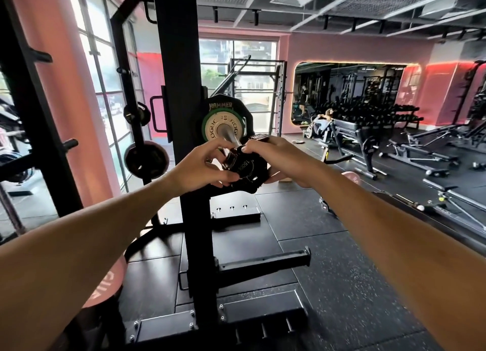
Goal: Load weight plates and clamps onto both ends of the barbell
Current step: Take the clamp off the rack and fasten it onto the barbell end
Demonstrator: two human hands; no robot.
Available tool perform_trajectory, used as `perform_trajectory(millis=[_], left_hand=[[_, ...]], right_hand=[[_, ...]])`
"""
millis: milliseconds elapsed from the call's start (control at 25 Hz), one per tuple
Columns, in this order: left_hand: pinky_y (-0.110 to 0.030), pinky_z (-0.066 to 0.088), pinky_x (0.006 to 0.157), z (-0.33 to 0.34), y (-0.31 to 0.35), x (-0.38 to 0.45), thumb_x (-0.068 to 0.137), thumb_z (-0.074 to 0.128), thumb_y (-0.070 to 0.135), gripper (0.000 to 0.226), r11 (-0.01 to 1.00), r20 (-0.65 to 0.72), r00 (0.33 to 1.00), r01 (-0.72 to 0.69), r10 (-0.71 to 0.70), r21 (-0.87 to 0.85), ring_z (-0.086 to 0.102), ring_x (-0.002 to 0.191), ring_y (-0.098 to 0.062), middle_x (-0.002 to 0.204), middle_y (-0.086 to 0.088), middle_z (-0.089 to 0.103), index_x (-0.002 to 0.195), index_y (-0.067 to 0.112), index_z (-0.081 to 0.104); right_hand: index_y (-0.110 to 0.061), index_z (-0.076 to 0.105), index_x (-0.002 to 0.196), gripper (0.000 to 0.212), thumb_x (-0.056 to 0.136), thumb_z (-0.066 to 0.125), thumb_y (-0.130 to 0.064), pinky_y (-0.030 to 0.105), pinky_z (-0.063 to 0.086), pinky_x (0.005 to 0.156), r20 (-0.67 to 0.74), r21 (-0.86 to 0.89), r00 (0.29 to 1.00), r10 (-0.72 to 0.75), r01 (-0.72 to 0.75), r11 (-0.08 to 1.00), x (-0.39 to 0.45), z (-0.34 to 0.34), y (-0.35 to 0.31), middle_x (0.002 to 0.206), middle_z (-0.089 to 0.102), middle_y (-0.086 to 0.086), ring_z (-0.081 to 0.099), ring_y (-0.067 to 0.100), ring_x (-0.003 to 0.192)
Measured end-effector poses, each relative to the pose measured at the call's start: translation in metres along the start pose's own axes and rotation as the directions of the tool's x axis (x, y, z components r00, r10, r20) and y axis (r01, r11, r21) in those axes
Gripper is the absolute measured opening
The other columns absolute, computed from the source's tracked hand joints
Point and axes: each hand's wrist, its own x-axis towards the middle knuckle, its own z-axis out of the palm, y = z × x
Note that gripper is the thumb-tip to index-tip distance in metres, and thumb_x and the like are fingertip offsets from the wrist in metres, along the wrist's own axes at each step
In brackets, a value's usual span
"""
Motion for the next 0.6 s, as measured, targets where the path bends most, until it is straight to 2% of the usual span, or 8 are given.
perform_trajectory(millis=[80,200,320,440,520,600], left_hand=[[-0.046,0.064,0.075,0.002,0.001,-0.001,0.071,0.084,0.007,0.055,1.0,-0.002,1.0,-0.003,0.003,-0.013,0.073,0.075,-0.036,0.087,-0.004,0.059,0.113,0.032,0.06],[-0.044,0.065,0.075,0.001,0.003,-0.003,0.064,0.083,0.019,0.057,1.0,0.025,1.0,0.003,-0.003,-0.017,0.074,0.07,-0.026,0.089,-0.003,0.056,0.114,0.032,0.059],[-0.041,0.065,0.073,0.0,0.002,-0.003,0.075,0.08,0.002,0.054,0.999,0.029,0.999,-0.023,0.022,0.025,0.073,0.065,-0.02,0.091,-0.002,0.05,0.115,0.031,0.057],[-0.032,0.065,0.068,0.0,0.003,-0.002,0.08,0.072,-0.016,0.057,0.997,0.024,0.998,-0.051,0.05,0.05,0.069,0.06,-0.011,0.089,-0.003,0.048,0.118,0.024,0.057],[-0.028,0.064,0.067,-0.001,0.004,-0.001,0.079,0.07,-0.02,0.056,0.996,0.017,0.998,-0.068,0.067,0.058,0.067,0.056,-0.008,0.086,-0.002,0.049,0.117,0.02,0.058],[-0.029,0.064,0.067,-0.001,0.006,-0.001,0.079,0.07,-0.021,0.055,0.996,0.003,0.997,-0.075,0.075,0.053,0.068,0.056,-0.011,0.085,-0.003,0.049,0.114,0.02,0.06]], right_hand=[[-0.03,0.066,0.101,0.025,0.081,0.066,-0.045,0.04,0.064,0.076,0.007,0.02,1.0,-0.013,0.013,1.0,0.001,-0.001,0.002,0.106,0.073,-0.001,0.076,0.02,0.084],[-0.027,0.065,0.107,0.031,0.081,0.069,-0.043,0.043,0.063,0.079,0.029,0.052,0.999,-0.022,0.021,0.998,0.003,-0.003,0.003,0.109,0.072,0.002,0.077,0.023,0.083],[-0.026,0.064,0.114,0.04,0.08,0.073,-0.045,0.045,0.062,0.082,0.098,0.053,0.995,-0.01,0.005,0.999,0.001,-0.008,0.005,0.112,0.07,0.004,0.077,0.027,0.083],[-0.027,0.064,0.118,0.045,0.079,0.075,-0.048,0.044,0.063,0.08,0.128,0.064,0.992,-0.015,0.007,0.998,-0.002,-0.01,0.004,0.116,0.069,0.006,0.077,0.027,0.083],[-0.028,0.065,0.115,0.042,0.083,0.07,-0.055,0.041,0.064,0.074,0.094,0.038,0.995,-0.013,0.01,0.999,-0.004,-0.009,0.002,0.114,0.068,0.003,0.077,0.025,0.079],[-0.032,0.065,0.11,0.04,0.086,0.06,-0.063,0.038,0.064,0.073,0.005,-0.081,0.999,-0.033,0.034,0.996,-0.009,-0.006,0.0,0.11,0.068,-0.003,0.076,0.02,0.077]])
